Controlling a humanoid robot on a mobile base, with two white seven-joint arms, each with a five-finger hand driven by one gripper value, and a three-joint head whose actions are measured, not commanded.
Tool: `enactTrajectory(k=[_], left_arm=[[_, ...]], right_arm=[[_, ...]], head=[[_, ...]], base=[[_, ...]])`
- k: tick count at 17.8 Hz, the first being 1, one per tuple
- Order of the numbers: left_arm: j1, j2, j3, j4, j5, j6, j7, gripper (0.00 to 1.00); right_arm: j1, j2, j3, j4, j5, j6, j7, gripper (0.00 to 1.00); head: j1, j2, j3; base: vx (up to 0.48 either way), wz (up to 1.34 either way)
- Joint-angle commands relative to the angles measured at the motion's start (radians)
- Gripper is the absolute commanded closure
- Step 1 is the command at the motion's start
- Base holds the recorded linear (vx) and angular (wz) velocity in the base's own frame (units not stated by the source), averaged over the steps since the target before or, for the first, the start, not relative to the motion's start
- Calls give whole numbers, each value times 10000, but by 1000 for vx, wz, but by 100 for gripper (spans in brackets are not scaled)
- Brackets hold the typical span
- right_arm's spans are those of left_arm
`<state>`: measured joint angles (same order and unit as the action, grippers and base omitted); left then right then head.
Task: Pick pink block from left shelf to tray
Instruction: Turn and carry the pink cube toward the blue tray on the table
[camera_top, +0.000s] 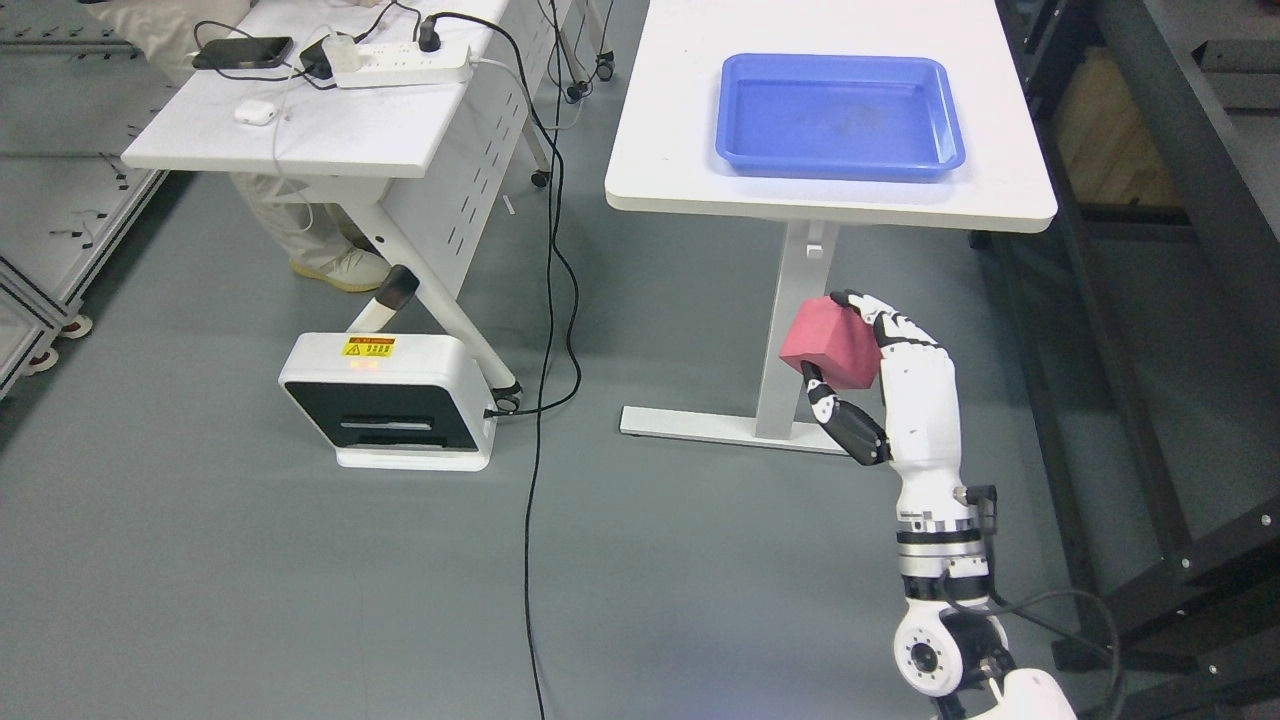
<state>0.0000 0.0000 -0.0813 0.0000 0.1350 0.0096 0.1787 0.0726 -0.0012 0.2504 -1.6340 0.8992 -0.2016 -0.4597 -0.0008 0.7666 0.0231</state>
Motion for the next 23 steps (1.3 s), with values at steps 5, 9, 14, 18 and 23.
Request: enactTrajectory(k=[5,9,14,18,23], left_arm=[[-291,175,0,-175,0,-4,8,0],[-291,175,0,-175,0,-4,8,0],[-291,175,0,-175,0,-4,8,0],[-291,175,0,-175,0,-4,8,0],[-291,175,0,-175,0,-4,8,0]], right_arm=[[10,-163,686,3,58,-116,-5,93],[-5,-163,778,3,58,-116,-5,93],[-36,-163,824,3,58,-131,10,93],[-36,-163,916,3,58,-131,25,93],[-67,-163,947,3,119,-131,102,93]], head=[[0,1,0],[0,1,0],[0,1,0],[0,3,0],[0,3,0]], base=[[278,-194],[262,-178],[251,-119],[210,-32],[214,-43]])
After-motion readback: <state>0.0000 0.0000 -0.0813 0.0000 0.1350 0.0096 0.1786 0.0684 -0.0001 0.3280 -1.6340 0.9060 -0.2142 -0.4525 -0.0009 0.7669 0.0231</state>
